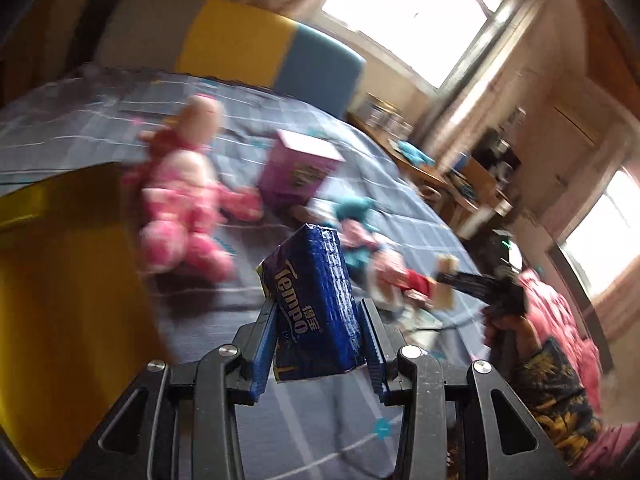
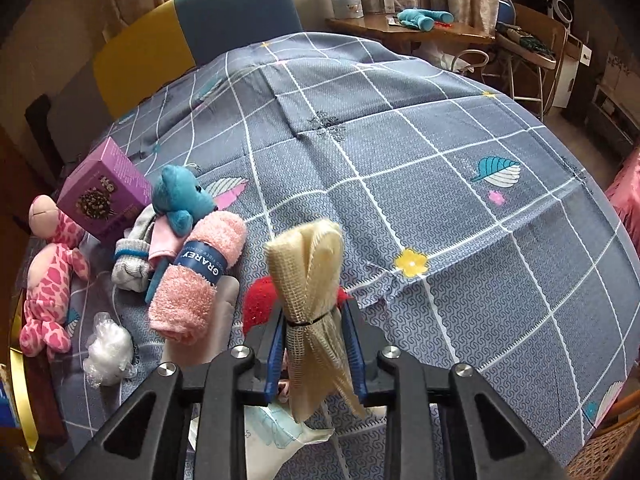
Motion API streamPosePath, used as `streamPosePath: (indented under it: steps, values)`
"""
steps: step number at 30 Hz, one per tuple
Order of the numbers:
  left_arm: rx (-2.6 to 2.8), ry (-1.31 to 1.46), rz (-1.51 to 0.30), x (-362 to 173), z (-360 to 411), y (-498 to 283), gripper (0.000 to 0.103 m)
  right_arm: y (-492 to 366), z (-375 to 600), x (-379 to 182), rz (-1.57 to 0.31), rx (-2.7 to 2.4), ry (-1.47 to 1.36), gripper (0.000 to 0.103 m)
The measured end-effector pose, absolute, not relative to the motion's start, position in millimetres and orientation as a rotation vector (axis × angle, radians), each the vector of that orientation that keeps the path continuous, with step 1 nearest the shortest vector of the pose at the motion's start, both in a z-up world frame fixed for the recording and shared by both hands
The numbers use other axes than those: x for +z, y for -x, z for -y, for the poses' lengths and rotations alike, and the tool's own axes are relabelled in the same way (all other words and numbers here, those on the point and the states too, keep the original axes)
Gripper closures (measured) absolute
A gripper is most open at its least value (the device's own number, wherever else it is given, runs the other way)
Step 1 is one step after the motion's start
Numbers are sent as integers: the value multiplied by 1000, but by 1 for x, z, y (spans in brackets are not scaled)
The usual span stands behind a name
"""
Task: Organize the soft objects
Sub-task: 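Carry the Tempo pack to the tray with left tool while right grasps beige mesh bundle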
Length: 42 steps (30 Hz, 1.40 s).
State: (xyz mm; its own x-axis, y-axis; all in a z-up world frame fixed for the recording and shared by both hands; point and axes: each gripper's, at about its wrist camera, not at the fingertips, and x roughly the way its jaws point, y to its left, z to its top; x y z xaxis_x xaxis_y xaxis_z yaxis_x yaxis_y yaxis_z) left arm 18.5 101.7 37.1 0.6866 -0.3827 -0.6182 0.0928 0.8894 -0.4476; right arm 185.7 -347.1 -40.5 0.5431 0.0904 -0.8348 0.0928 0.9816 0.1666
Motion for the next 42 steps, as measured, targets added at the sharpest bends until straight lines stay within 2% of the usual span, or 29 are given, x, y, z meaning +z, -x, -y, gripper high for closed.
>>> streamPosePath:
  steps: [3,7,14,17,20,26,27,29,30,31,34,38,39,40,42]
  values:
    - [-125,408,-789,26,-150,-20,63,-185,343,-35,-964,23,-195,79]
    - [25,407,-825,6,-200,-36,63,-184,336,-31,-936,54,-173,89]
    - [119,418,-890,-23,-227,-79,62,-189,333,-39,-972,59,-152,100]
    - [157,412,-891,-24,-233,-90,57,-190,336,-41,-980,60,-168,101]
    - [175,411,-879,-23,-233,-99,42,-190,342,-42,-982,55,-202,101]
    - [194,405,-859,-20,-227,-98,41,-191,350,-43,-980,42,-239,102]
    - [193,415,-861,-20,-226,-94,39,-191,353,-42,-970,15,-241,101]
    - [185,440,-856,-20,-224,-87,35,-192,361,-41,-958,21,-289,84]
    - [181,454,-851,-19,-222,-83,35,-193,364,-42,-966,12,-316,57]
    - [174,466,-850,-19,-220,-78,34,-194,367,-44,-981,5,-337,41]
    - [145,487,-839,-16,-211,-62,33,-199,363,-50,-1019,13,-322,37]
    - [102,490,-841,-11,-200,-39,32,-205,352,-68,-1114,8,-242,37]
    - [99,486,-838,-9,-198,-34,32,-205,349,-71,-1132,0,-213,43]
    - [93,479,-835,-7,-195,-28,32,-204,347,-72,-1134,-1,-192,63]
    - [85,465,-829,-4,-190,-17,32,-200,345,-65,-1095,-12,-166,64]
